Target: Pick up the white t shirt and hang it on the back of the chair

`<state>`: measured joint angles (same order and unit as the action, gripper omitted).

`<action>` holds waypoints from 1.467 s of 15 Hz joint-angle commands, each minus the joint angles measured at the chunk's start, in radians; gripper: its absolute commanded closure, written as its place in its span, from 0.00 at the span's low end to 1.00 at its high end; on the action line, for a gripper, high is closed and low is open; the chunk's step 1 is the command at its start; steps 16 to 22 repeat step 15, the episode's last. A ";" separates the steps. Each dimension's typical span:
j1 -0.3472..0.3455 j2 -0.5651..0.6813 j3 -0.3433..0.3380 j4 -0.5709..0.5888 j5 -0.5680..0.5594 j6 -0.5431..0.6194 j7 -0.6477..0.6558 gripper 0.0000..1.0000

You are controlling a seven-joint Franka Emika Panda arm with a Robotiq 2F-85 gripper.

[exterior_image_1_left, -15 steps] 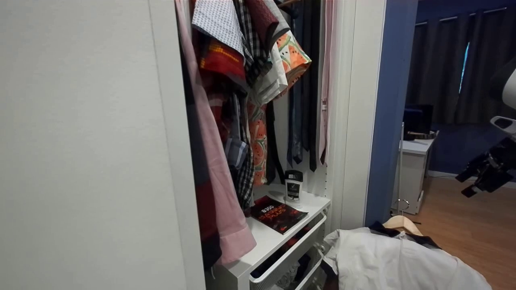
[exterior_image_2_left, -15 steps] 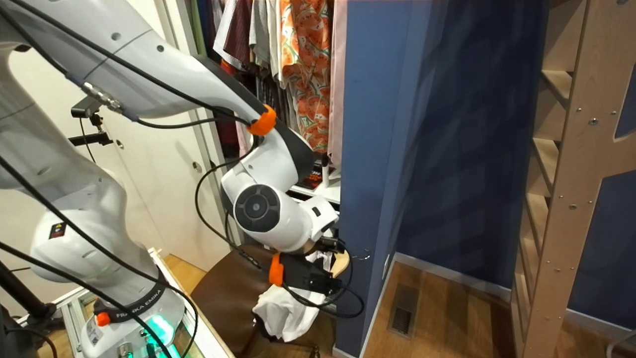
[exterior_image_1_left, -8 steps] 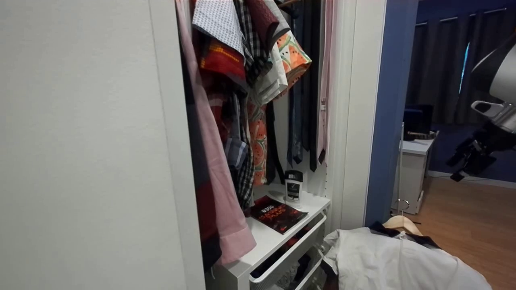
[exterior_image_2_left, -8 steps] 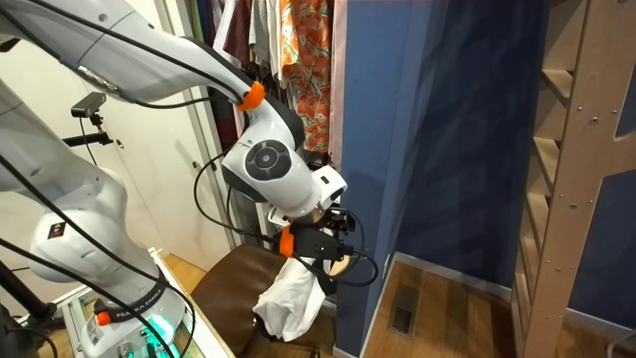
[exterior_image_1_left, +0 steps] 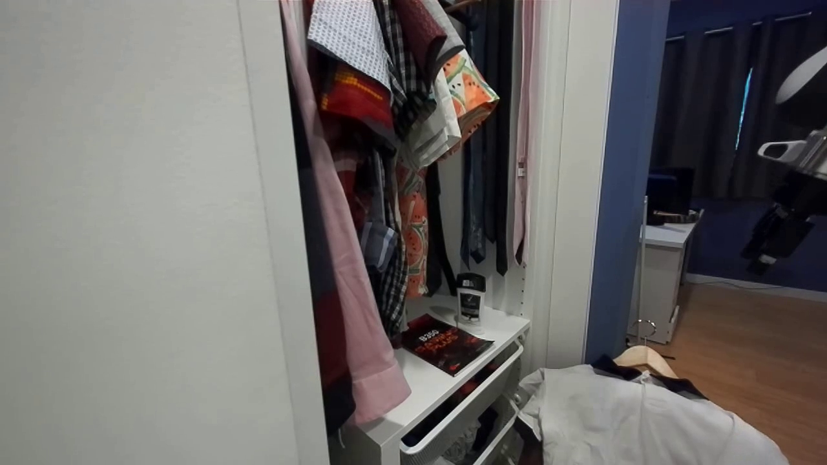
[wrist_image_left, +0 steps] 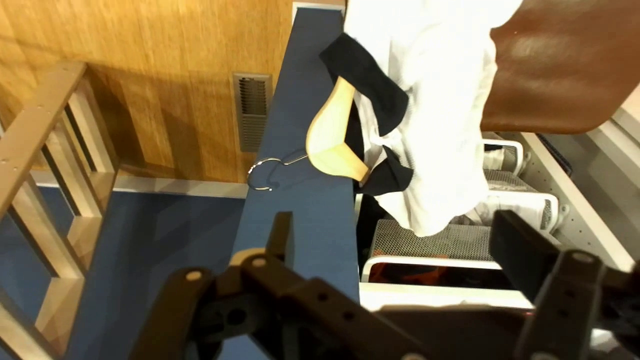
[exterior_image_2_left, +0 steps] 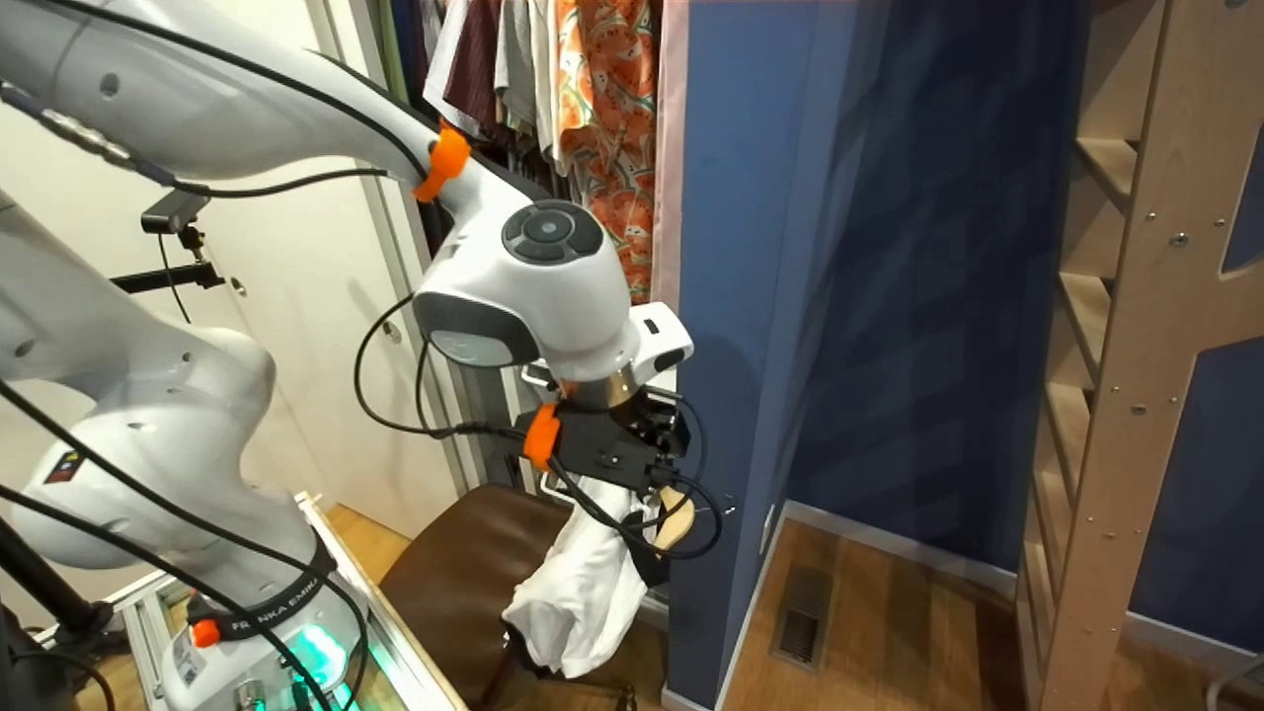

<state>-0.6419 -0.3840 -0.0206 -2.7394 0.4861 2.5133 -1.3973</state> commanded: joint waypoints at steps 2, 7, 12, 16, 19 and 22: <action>-0.088 -0.280 0.048 -0.023 -0.053 -0.281 0.183 0.00; -0.123 -0.468 0.053 -0.017 -0.028 -0.453 0.236 0.00; -0.115 -0.488 0.041 -0.004 -0.023 -0.460 0.221 0.00; -0.115 -0.499 0.041 -0.008 -0.023 -0.461 0.223 0.00; -0.115 -0.499 0.041 -0.008 -0.023 -0.461 0.223 0.00; -0.115 -0.499 0.041 -0.008 -0.023 -0.461 0.223 0.00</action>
